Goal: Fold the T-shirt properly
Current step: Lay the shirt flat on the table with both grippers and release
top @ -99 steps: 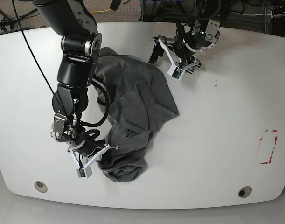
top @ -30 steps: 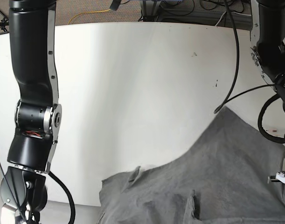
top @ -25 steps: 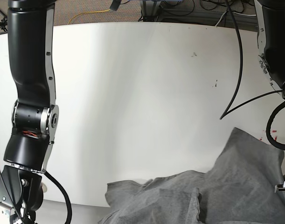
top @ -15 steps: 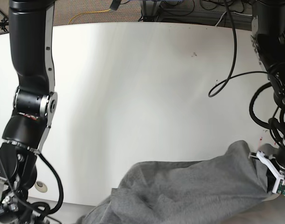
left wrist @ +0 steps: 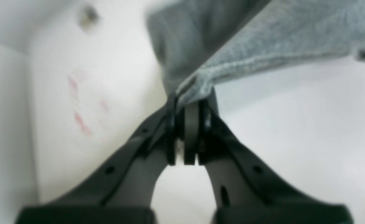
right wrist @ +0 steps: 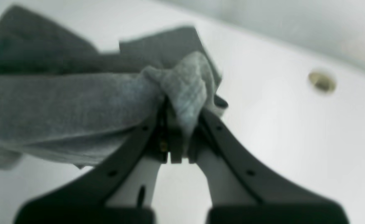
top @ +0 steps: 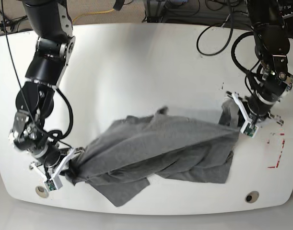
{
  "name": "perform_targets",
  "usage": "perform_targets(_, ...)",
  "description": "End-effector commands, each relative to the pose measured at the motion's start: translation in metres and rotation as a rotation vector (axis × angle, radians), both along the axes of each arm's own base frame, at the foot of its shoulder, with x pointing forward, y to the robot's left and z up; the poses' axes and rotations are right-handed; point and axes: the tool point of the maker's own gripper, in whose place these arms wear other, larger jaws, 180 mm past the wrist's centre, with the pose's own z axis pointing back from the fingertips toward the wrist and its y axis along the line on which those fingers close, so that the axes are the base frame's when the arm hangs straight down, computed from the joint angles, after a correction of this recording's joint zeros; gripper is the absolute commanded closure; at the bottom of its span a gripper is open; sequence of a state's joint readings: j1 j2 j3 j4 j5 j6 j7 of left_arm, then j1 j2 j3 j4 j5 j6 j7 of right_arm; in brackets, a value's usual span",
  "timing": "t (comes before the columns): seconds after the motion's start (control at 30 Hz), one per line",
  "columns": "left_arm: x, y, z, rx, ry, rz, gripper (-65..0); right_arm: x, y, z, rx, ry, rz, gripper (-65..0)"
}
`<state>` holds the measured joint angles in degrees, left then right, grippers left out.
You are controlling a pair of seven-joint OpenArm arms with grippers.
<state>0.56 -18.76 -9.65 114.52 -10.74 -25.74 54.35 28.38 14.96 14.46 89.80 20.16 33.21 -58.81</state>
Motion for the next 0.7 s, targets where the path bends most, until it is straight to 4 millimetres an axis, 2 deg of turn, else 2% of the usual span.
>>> perform_targets(0.0,-0.01,0.0,-0.006,0.012,0.009,-0.011,0.0,-0.015,-0.01,-0.004,-0.001,-0.021,-0.022,0.0)
perform_targets(0.13,-0.038,-0.001,-0.038,0.012,0.11,-0.017,0.0,-0.054,-0.02,-0.051,0.028,0.073,-0.058,0.0)
perform_targets(0.27,-0.063,-0.001,-0.062,0.011,0.191,-0.019,0.0,-0.093,-0.03,-0.087,0.12,0.156,-0.095,0.0)
perform_targets(0.53,-0.108,0.001,-0.096,0.016,0.328,-0.021,0.0,-0.15,-0.04,-0.129,0.242,0.269,-0.155,0.0)
perform_targets(0.67,-0.13,0.002,-0.11,0.017,0.39,-0.02,0.0,-0.17,-0.035,-0.142,0.29,0.312,-0.153,0.0)
